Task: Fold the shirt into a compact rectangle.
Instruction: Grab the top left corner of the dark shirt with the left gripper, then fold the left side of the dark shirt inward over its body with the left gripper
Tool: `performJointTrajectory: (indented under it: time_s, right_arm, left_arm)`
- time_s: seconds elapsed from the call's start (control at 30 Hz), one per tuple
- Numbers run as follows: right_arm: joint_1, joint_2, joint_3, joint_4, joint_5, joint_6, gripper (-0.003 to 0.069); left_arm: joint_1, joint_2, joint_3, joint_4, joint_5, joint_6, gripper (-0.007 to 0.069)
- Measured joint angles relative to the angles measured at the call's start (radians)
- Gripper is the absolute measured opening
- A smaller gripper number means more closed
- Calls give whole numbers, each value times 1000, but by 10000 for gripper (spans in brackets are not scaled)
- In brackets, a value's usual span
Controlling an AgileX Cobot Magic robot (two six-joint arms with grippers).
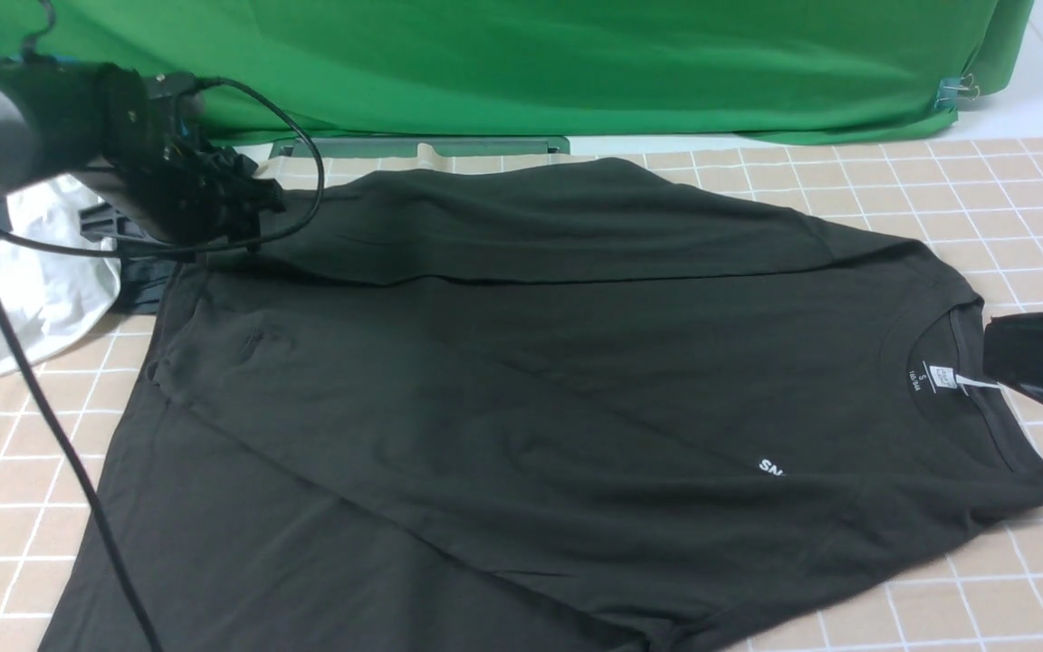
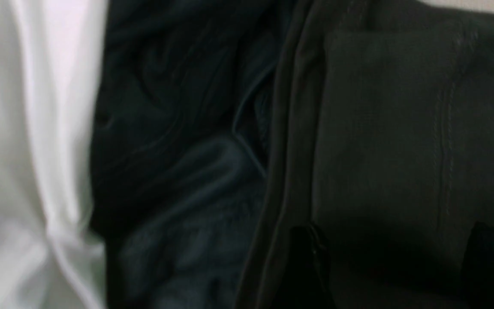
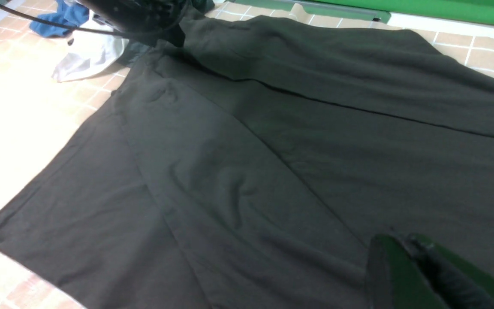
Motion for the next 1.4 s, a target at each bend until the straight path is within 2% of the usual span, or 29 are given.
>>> performJointTrajectory:
  time_s: [0.33, 0.4, 0.53, 0.6, 0.67, 0.77, 1.13, 1.4]
  right_arm:
    - [0, 0, 0, 0, 1, 6, 71]
    - [0, 0, 0, 0, 2, 8, 71]
    - [0, 0, 0, 0, 2, 9, 71]
    - [0, 0, 0, 0, 4, 14, 71]
    - [0, 0, 0, 0, 5, 19, 71]
    - [0, 0, 0, 0, 5, 21, 71]
    - [0, 0, 0, 0, 5, 35, 71]
    - [0, 0, 0, 0, 5, 35, 71]
  left_arm:
    - [0, 64, -15, 9, -84, 0, 450]
    - [0, 70, -15, 9, -95, 0, 429]
    - [0, 77, -16, 9, -109, 40, 324]
    - [0, 77, -16, 9, -113, 81, 202]
    - [0, 77, -17, 8, -113, 98, 111]
    - [0, 72, -17, 8, -112, 104, 43]
    - [0, -57, -16, 8, 18, 134, 36]
    - [0, -190, -16, 6, 230, 168, 36]
